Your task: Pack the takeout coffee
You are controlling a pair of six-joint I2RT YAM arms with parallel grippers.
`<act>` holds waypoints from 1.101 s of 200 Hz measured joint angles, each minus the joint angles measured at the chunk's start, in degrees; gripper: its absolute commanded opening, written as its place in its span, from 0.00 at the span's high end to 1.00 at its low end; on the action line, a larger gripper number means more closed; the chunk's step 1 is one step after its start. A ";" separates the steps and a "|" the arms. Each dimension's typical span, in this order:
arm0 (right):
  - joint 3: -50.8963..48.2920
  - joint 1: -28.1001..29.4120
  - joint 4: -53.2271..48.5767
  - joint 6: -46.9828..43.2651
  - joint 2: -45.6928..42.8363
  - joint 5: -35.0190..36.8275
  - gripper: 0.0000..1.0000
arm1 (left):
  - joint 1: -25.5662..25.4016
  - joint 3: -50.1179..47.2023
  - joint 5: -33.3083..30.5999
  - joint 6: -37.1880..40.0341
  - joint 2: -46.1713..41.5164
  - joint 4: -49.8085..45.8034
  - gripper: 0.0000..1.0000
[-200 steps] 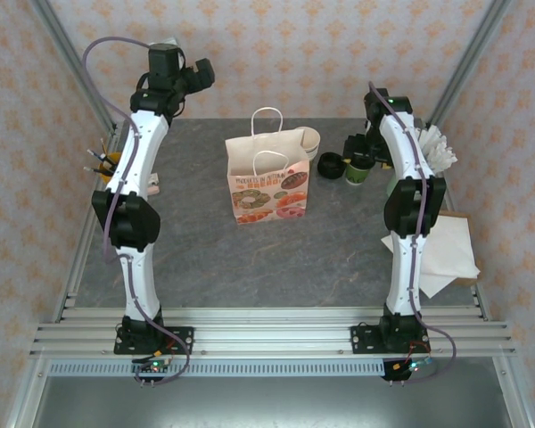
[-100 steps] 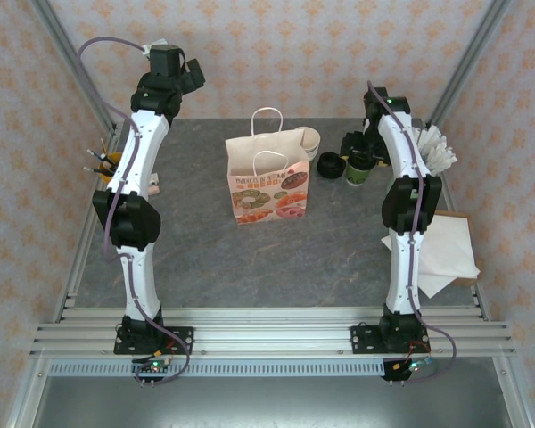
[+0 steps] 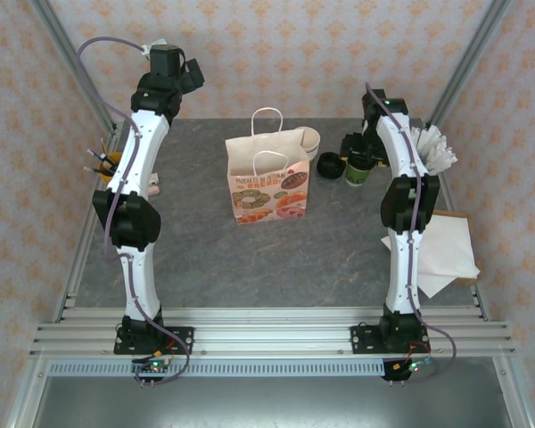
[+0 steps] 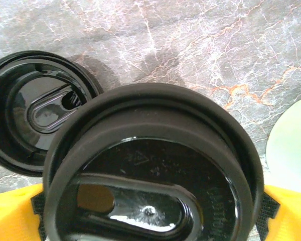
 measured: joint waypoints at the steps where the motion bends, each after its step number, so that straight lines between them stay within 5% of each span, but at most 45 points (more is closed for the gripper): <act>1: 0.02 0.00 0.00 0.00 0.04 0.02 0.01 | 0.00 0.00 -0.02 0.00 0.00 -0.02 0.00; 51: 1.97 0.00 -0.26 0.00 2.49 0.66 0.00 | 0.00 0.00 -0.26 0.00 0.00 -0.66 0.00; 95: 3.89 0.02 -1.36 -0.17 2.71 1.68 0.19 | 0.00 0.00 -0.26 0.00 0.00 -0.83 0.00; 124: 2.75 0.07 -2.14 -0.15 2.47 1.90 0.21 | 0.00 0.00 -0.22 0.00 0.00 -1.22 0.00; 171: -10.10 2.05 -1.18 0.98 -5.75 2.10 0.19 | 0.00 -0.57 1.73 -1.38 -0.04 -1.64 0.00; 220: -30.99 10.62 4.44 5.33 -20.22 2.34 0.19 | 0.00 -5.68 3.02 -4.11 -0.87 -1.62 0.00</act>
